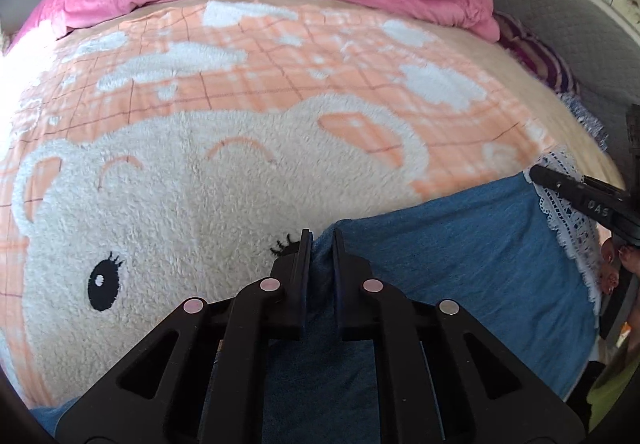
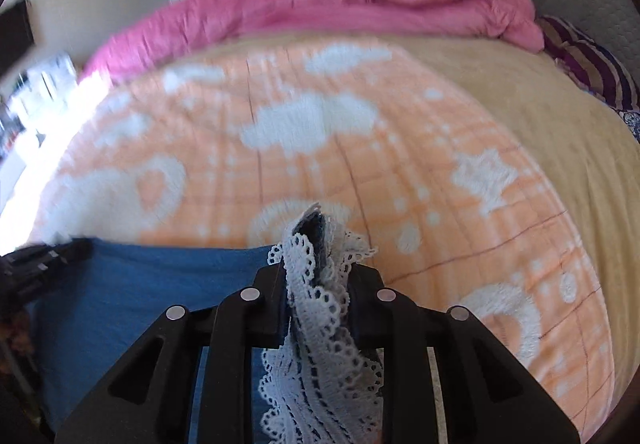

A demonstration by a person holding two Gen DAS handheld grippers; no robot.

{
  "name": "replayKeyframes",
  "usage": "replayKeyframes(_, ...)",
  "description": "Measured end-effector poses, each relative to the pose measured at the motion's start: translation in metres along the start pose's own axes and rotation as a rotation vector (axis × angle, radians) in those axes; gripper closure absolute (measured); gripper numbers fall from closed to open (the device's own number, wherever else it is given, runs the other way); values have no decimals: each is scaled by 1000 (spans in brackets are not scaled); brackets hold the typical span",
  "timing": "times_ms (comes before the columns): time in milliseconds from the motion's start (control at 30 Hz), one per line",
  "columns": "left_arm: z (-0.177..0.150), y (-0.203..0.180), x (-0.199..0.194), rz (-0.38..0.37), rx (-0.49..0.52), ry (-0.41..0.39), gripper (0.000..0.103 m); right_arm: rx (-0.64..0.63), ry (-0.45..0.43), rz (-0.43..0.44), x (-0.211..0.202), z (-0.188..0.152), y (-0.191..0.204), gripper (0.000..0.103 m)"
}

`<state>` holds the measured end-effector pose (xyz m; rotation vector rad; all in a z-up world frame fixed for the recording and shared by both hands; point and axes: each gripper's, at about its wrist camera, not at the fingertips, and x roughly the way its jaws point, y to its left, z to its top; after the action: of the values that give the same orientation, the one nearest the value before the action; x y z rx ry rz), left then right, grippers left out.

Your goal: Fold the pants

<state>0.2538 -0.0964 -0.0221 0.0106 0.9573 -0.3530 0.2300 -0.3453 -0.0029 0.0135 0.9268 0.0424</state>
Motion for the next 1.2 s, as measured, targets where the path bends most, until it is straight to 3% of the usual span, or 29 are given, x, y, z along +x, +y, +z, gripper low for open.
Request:
replayKeyframes(67, 0, 3, 1, -2, -3, 3, 97, 20, -2, -3, 4, 1, -5, 71)
replayKeyframes(167, -1, 7, 4, -11, -13, 6, 95, 64, -11, -30, 3, -1, -15, 52)
replayKeyframes(233, -5, 8, 5, -14, -8, 1, 94, 82, -30, -29, 2, -7, -18, 50)
replayKeyframes(267, -6, 8, 5, -16, -8, -2, 94, 83, -39, -49, 0, -8, -17, 43)
replayKeyframes(367, -8, 15, -2, -7, -34, -16, 78, 130, -130, -76, -20, -13, -26, 27)
replayKeyframes(433, -10, 22, -8, -29, -64, -15, 68, 190, -204, -50, -37, -18, -38, 25)
replayKeyframes(533, -16, 32, -23, -39, -95, -20, 63, 260, -279, -33, -67, -31, -58, 19)
replayKeyframes(700, -32, 32, -63, 64, -56, -89, 62, 324, -342, 8, -111, -53, -67, 13)
replayKeyframes(833, -42, 35, -102, 43, -93, -176, 57, 359, -292, 101, -126, -79, -67, 12)
replayKeyframes(967, -73, 45, -142, 57, -173, -256, 56, 361, -214, 177, -136, -101, -62, 12)
replayKeyframes(1200, -127, 72, -196, 171, -231, -248, 50, 362, -142, 280, -150, -129, -59, 12)
